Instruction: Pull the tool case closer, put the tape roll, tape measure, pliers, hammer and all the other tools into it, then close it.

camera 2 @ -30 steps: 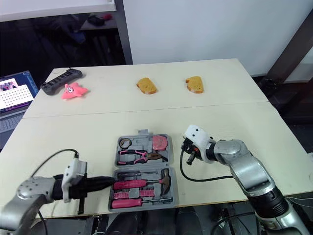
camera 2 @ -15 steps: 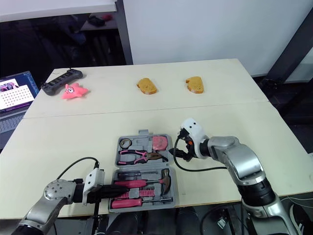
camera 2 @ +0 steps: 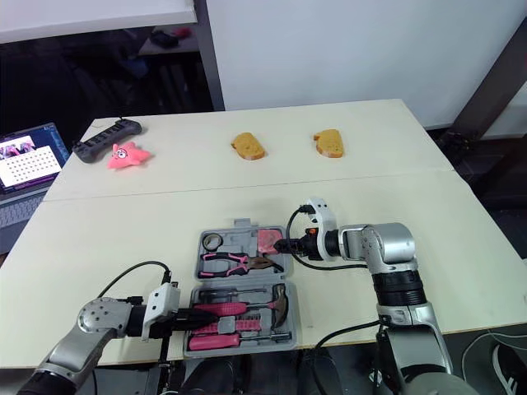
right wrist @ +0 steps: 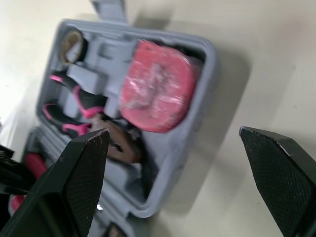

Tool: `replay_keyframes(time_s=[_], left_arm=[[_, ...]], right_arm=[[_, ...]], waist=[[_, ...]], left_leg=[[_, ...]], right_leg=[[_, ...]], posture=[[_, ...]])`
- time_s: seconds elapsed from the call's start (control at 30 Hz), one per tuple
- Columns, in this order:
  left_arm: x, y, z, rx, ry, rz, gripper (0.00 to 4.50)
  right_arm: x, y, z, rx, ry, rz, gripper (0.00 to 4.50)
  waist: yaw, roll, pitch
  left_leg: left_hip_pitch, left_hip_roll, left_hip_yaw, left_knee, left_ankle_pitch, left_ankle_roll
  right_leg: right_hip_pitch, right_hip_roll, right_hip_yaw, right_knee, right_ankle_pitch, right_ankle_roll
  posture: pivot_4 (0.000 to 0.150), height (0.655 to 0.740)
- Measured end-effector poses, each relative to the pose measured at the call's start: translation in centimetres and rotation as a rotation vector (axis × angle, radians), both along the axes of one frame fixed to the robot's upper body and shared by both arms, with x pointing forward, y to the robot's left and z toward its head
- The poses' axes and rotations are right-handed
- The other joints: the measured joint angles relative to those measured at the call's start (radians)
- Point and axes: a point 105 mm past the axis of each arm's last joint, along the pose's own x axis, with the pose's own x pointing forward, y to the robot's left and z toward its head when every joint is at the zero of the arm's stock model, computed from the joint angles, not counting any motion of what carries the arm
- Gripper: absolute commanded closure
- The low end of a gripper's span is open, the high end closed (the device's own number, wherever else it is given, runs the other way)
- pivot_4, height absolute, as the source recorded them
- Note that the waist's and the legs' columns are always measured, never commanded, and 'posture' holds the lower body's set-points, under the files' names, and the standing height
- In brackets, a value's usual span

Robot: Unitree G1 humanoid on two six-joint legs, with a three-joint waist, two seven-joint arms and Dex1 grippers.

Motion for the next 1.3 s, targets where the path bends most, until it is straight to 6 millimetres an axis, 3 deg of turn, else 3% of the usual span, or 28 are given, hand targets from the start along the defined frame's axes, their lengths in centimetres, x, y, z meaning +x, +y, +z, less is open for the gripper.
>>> replay_keyframes(time_s=[0.27,0.6,1.3], left_arm=[[0.0,0.3,0.1,0.031,-0.008,-0.023,4.50],[0.0,0.4,0.1,0.046,-0.009,-0.033,4.50],[0.4,0.4,0.9,0.051,0.051,0.021,4.50]], right_arm=[[1.4,3.0,-0.6,0.195,0.094,-0.039,0.05],[1.7,3.3,-0.6,0.360,0.165,-0.093,0.05],[-0.6,3.5,3.0,0.365,-0.106,0.196,0.05]], waist=[[-0.017,0.003,-0.002],[-0.021,0.005,-0.003],[-0.021,0.005,-0.002]], left_leg=[[0.001,0.000,-0.001,0.000,0.000,0.000],[0.001,0.000,-0.001,-0.001,0.000,0.000],[0.000,0.000,-0.001,-0.001,0.000,0.000]], right_leg=[[0.000,0.000,0.000,0.002,0.000,0.000],[-0.001,0.000,0.000,0.002,0.000,0.000],[-0.002,0.001,0.000,0.002,0.000,0.000]], posture=[[0.150,0.7219],[0.150,0.7219],[0.150,0.7219]])
